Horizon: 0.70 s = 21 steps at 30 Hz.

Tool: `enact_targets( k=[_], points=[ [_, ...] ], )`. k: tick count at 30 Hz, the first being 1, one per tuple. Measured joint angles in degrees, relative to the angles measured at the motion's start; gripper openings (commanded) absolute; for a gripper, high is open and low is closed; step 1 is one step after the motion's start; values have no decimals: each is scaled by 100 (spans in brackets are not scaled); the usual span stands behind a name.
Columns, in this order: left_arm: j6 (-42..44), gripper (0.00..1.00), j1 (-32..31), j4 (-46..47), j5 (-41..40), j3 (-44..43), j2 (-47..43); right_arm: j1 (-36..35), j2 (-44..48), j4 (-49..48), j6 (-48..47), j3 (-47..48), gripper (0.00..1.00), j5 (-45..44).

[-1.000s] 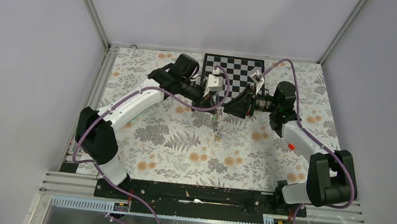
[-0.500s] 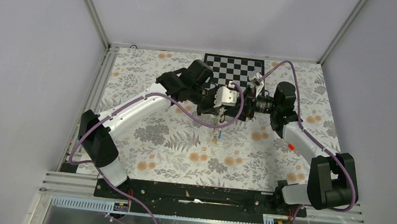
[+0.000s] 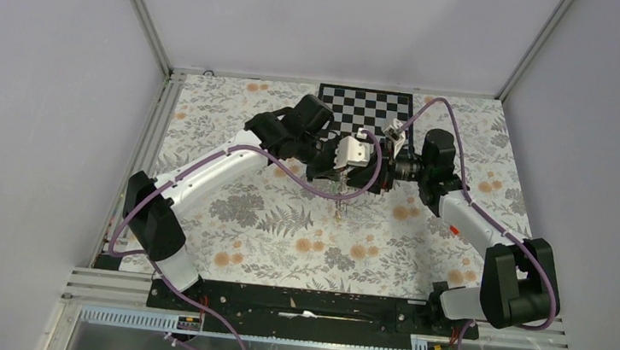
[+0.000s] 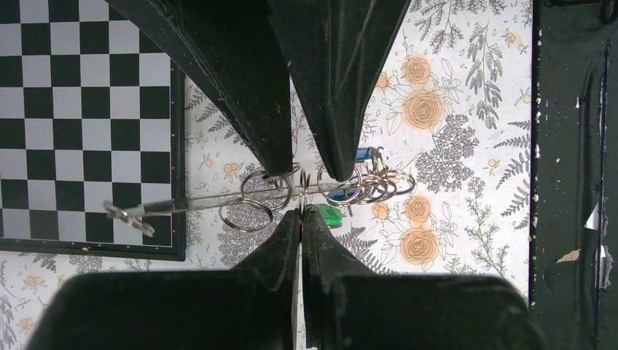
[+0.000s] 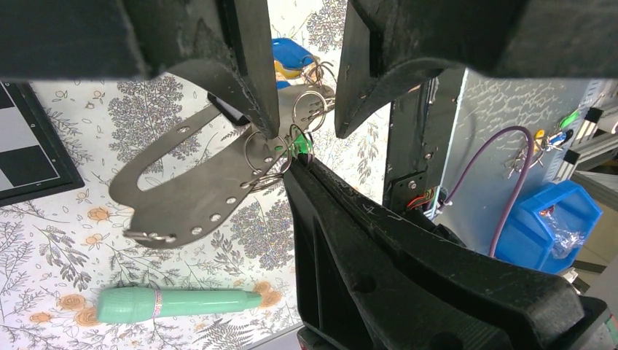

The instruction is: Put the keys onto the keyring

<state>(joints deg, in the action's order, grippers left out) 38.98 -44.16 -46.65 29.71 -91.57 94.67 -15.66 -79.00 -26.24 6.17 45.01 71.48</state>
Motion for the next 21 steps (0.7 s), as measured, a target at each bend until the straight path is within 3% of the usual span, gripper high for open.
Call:
enact_targets(
  k=[16, 21],
  points=[
    [-92, 0, -4, -4, 59, -2, 85, -170, 0, 111, -79, 13, 38, -4],
    [-122, 0, -4, -11, 118, -2, 107, -192, 0, 111, -76, 15, 24, -11]
  ],
)
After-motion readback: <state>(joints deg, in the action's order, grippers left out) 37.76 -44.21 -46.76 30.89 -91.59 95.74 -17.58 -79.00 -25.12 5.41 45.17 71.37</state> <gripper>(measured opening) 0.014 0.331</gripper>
